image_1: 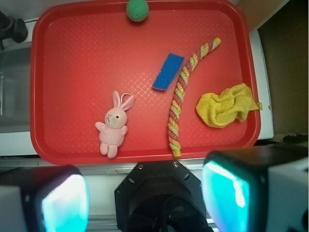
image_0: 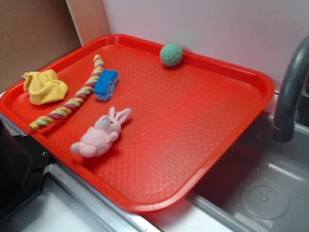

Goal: Grab the green ball.

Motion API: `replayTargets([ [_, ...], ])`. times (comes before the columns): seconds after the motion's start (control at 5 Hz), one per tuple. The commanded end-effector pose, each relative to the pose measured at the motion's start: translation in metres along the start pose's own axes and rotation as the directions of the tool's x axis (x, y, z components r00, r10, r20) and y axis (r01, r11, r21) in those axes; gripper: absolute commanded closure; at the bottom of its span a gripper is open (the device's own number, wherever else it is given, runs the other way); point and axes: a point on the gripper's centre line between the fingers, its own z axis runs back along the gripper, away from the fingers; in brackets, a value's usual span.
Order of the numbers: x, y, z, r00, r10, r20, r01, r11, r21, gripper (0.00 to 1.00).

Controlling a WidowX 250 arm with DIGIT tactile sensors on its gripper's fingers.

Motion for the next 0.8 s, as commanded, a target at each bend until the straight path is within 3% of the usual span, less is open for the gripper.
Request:
replayTargets([
  [0.0, 0.0, 0.0, 0.0, 1.0, 0.0, 0.0, 0.0, 1.0, 0.0, 0.0],
  [0.4, 0.072, 0.034, -0.05, 0.992, -0.075, 0.099, 0.071, 0.997, 0.039, 0.0],
  [0.6, 0.1, 0.063, -0.08, 0.99, -0.011, 0.14, 0.004, 0.999, 0.048, 0.0],
])
